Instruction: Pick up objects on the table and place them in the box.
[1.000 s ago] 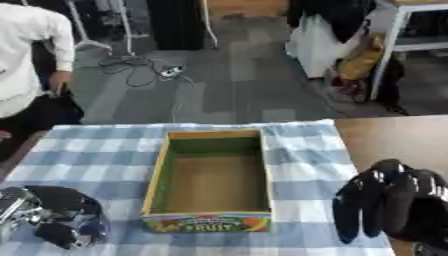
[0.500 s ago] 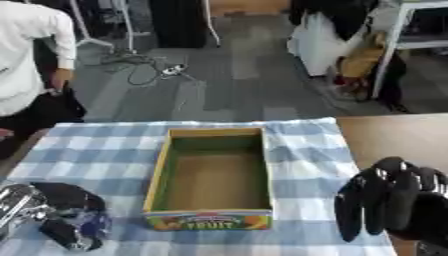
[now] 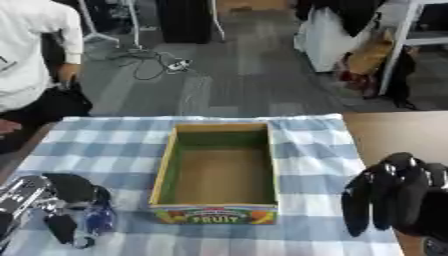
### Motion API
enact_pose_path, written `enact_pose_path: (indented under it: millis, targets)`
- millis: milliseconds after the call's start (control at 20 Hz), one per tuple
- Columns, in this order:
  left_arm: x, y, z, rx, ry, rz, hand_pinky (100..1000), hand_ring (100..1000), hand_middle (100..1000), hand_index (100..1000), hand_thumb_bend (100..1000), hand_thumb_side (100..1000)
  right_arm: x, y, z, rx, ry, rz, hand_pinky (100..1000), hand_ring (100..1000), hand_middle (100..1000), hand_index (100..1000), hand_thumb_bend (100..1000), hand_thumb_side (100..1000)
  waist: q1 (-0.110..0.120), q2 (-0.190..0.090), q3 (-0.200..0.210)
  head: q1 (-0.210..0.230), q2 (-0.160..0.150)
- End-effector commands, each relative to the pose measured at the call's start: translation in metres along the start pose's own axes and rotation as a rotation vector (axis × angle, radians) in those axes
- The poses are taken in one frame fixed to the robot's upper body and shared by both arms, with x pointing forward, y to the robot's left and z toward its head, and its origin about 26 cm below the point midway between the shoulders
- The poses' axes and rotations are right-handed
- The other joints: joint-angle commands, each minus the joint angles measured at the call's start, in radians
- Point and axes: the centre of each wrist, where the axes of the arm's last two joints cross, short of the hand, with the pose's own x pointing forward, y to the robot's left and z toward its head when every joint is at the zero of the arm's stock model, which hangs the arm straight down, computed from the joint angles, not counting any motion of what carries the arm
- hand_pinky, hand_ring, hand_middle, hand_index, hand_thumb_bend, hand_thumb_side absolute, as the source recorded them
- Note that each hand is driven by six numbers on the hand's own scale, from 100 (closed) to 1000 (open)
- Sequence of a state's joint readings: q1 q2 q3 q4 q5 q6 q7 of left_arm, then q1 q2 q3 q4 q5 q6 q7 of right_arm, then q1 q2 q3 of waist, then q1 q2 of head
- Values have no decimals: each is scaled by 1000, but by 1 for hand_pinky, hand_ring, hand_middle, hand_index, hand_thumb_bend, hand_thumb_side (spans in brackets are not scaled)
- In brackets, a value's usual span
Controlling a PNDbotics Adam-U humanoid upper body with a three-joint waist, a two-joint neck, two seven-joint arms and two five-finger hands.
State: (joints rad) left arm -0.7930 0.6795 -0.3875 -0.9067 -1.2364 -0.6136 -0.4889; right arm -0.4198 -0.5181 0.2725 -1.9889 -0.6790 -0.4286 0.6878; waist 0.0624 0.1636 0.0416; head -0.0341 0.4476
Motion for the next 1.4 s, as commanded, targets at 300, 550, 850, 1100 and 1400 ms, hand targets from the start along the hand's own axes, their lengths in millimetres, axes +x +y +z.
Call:
enact_pose_path:
  millis: [300,550,850,1100,1400]
  targets:
    - [3,-10,-3,41,9,6,100,148,313,460,100,758,4,-3,-6,234,-170,165,401,540,508,660,100,1000,-2,-14,1,4,-20]
    - [2,-6,0,124,32,-10,100,100,148,276,100,772,5,-4,-6,232,-168,160,401,540,508,660,100,1000,1,-16,1,5,-23]
    - [-8,0,11,149,70,-38,100,100,125,223,100,782,5,-4,-4,230,-162,158,401,540,508,660,100,1000,2,-18,6,2,-28]
    - [-19,10,27,177,86,-39,100,100,120,212,100,772,5,-3,-2,230,-154,159,400,540,507,660,100,1000,4,-22,12,5,-26]
    - [-28,29,47,243,129,-44,100,100,113,202,100,741,4,-2,0,231,-146,160,401,540,508,661,100,1000,7,-26,20,4,-55]
